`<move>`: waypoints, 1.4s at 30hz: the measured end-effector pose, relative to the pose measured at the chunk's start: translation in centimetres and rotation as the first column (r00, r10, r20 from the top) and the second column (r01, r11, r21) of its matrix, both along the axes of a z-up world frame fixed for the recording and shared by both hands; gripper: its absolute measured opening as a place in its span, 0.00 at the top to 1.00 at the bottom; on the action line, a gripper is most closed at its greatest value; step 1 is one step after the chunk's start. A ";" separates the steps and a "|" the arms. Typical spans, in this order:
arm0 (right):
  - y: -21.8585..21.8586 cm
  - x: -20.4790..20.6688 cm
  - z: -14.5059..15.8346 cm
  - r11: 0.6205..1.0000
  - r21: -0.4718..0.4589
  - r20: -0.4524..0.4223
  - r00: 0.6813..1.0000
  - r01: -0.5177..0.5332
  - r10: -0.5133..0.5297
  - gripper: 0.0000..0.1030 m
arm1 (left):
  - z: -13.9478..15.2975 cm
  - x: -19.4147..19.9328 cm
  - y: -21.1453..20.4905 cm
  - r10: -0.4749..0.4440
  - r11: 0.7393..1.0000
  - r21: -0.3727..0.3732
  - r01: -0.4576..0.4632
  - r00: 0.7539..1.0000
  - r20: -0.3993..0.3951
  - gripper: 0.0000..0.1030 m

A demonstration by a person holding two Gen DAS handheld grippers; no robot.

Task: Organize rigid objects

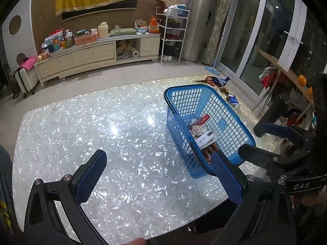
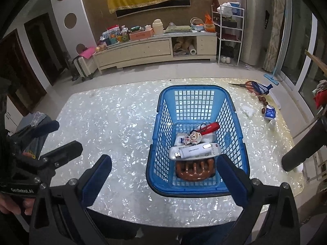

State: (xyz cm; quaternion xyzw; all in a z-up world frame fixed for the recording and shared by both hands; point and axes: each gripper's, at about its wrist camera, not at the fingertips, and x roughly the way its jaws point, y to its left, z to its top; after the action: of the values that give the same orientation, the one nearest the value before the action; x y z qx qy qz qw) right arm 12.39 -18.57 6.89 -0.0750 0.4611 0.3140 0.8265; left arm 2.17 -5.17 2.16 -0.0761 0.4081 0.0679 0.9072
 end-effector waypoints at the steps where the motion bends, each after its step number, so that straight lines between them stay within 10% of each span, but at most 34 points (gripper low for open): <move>1: 0.0 0.0 0.0 1.000 -0.003 0.000 1.000 0.001 -0.001 0.00 | 0.0 0.0 0.0 -0.002 1.000 0.006 0.002 1.000 -0.001 0.00; 42: -0.4 -0.8 0.5 1.000 0.009 -0.003 1.000 -0.016 0.016 0.00 | 0.6 -0.1 -0.7 -0.031 0.999 0.031 0.030 0.999 0.024 0.00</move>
State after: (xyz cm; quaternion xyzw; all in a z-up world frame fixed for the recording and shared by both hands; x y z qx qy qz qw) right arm 11.55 -18.97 7.38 -0.0743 0.4604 0.3226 0.8237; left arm 2.03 -5.82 2.79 -0.0568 0.3973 0.0593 0.9140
